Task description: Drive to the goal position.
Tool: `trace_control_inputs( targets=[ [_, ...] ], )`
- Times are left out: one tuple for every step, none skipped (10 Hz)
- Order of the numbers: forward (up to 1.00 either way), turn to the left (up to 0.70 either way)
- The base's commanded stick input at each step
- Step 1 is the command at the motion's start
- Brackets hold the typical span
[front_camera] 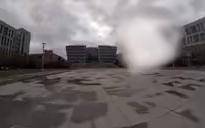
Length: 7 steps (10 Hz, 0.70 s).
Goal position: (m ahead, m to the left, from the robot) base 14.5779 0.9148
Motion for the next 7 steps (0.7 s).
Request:
trace_control_inputs(
  targets=[
    [0.7, 0.0],
    [0.7, 0.0],
    [0.7, 0.0],
    [0.7, 0.0],
    [0.7, 0.0],
    [0.7, 0.0],
    [0.7, 0.0]
  ],
)
